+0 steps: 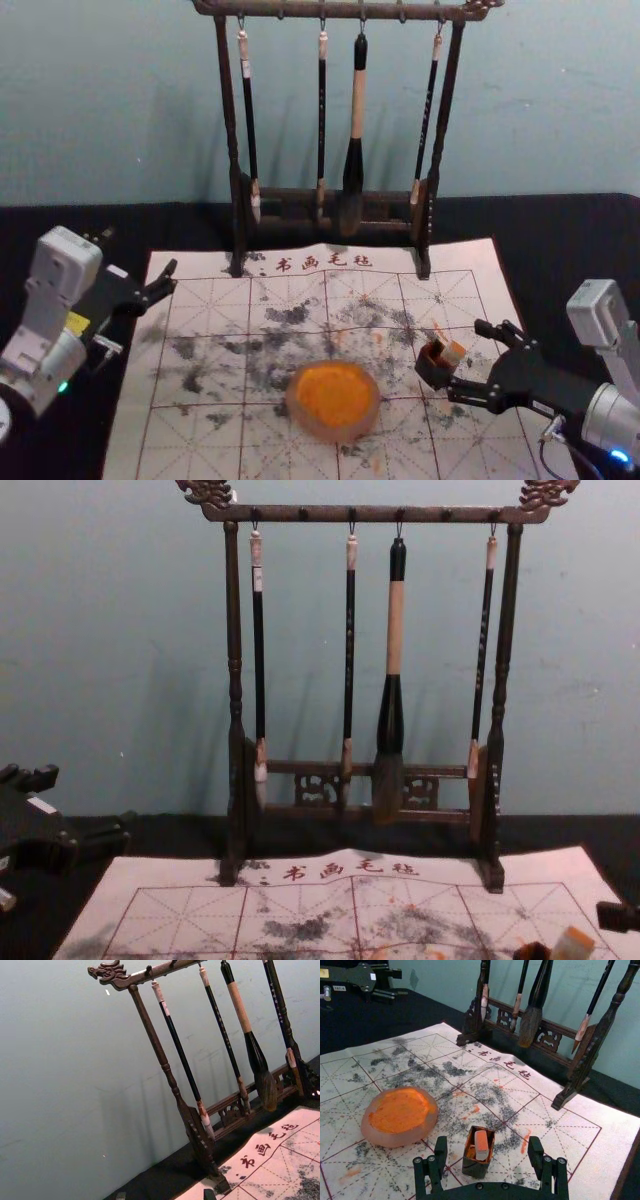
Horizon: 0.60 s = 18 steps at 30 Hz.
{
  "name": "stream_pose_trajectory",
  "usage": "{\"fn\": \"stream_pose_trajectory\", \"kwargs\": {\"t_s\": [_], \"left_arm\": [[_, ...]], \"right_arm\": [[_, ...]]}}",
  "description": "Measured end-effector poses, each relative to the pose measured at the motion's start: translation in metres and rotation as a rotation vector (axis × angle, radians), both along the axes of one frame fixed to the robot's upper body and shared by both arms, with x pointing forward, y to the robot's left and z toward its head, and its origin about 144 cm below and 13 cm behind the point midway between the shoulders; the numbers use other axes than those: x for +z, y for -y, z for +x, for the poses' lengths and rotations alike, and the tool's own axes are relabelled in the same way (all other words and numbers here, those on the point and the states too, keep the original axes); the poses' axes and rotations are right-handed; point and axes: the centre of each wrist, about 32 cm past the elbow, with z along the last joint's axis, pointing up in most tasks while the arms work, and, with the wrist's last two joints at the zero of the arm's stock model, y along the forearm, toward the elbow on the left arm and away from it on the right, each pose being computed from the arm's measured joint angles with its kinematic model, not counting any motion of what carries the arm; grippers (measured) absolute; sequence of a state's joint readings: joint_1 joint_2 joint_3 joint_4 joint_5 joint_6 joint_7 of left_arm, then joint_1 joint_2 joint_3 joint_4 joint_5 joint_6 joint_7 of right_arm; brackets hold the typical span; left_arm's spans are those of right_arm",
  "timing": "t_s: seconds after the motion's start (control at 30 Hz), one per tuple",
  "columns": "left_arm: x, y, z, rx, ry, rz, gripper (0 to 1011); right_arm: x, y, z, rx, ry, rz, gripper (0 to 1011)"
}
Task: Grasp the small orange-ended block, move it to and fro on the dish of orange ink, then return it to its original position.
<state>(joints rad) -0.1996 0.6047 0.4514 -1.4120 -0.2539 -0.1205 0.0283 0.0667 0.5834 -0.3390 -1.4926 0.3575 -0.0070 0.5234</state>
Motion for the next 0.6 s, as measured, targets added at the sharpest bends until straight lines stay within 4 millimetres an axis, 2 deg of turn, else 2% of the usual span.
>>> {"fn": "stream_pose_trajectory", "kwargs": {"t_s": [0.3,0.6], "left_arm": [[0.0,0.0,0.0,0.0,0.0,0.0,1001],[0.0,0.0,0.0,0.0,0.0,0.0,1001]], "right_arm": [[-0.0001,0.0,-0.0003,0.001,0.001,0.001,994],[-0.0002,0.0001,-0.0004,0.001,0.002,0.001,763]]}}
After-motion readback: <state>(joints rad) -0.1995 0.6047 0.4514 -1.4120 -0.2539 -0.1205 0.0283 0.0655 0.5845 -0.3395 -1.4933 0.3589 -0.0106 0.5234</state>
